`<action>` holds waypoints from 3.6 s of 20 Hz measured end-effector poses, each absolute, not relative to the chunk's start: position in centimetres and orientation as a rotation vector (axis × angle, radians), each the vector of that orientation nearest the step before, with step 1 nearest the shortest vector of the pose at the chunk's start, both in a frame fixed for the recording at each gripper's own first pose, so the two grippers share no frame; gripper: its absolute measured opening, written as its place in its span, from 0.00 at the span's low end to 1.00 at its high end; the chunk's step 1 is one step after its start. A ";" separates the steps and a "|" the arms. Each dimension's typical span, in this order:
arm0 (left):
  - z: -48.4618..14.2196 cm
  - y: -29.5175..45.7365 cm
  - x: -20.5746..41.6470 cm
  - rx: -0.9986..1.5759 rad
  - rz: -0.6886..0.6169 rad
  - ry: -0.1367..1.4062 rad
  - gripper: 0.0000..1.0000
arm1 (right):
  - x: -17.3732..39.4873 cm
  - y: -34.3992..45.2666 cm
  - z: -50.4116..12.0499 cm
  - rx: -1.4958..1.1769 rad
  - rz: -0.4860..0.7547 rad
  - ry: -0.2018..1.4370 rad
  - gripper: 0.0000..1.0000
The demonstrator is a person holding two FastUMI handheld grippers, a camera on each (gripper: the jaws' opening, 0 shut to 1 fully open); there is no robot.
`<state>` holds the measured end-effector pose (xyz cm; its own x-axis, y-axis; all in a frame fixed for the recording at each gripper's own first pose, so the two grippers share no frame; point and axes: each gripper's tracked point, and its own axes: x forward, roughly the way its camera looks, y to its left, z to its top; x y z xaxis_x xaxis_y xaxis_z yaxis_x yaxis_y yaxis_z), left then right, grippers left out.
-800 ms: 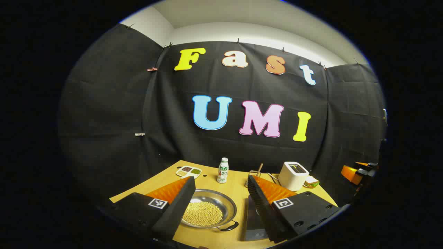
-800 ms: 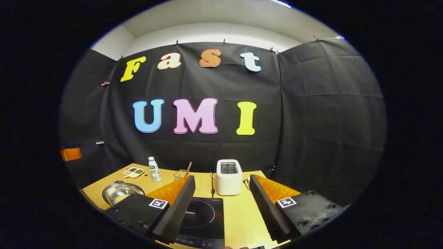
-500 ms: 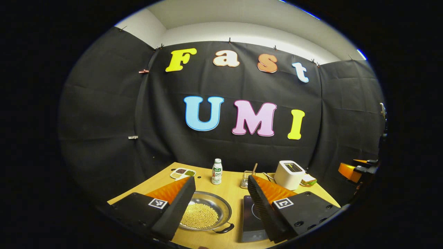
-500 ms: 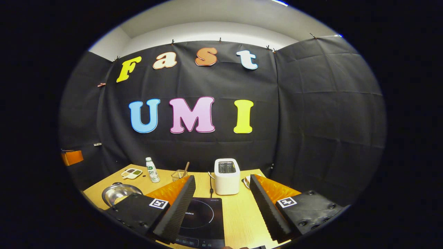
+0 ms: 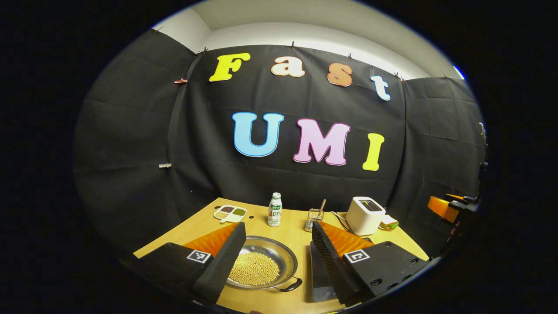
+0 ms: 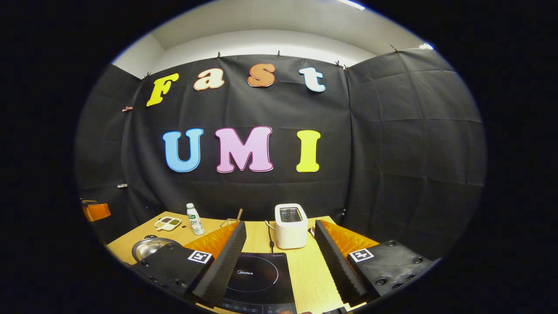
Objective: First push the handle of the pot to place it horizontally, then grasp the pot with both hands and set it on the induction cooktop.
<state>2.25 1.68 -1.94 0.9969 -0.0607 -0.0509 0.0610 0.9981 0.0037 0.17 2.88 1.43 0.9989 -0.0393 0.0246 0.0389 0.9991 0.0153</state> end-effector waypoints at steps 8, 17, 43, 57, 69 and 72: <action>-3.2 3.0 2.6 0.008 -0.073 0.087 0.95 | 0.3 4.3 1.1 0.008 -0.037 -0.012 0.96; -3.9 3.8 3.6 0.023 -0.106 0.126 0.81 | 0.1 4.9 0.8 0.000 -0.055 -0.003 0.98; -19.2 8.9 1.5 0.042 -0.317 0.570 0.05 | -0.3 9.4 -2.4 -0.067 -0.090 0.090 0.98; -27.8 3.3 1.4 0.154 -0.331 0.865 0.05 | 1.8 3.5 -4.4 0.043 -0.074 0.141 0.98; -31.1 0.1 3.8 0.319 -0.382 0.948 0.05 | 1.7 -0.2 -4.3 0.063 -0.110 0.128 0.98; -31.5 -0.4 4.2 0.324 -0.388 0.951 0.05 | 1.6 -0.2 -4.4 0.053 -0.106 0.126 0.98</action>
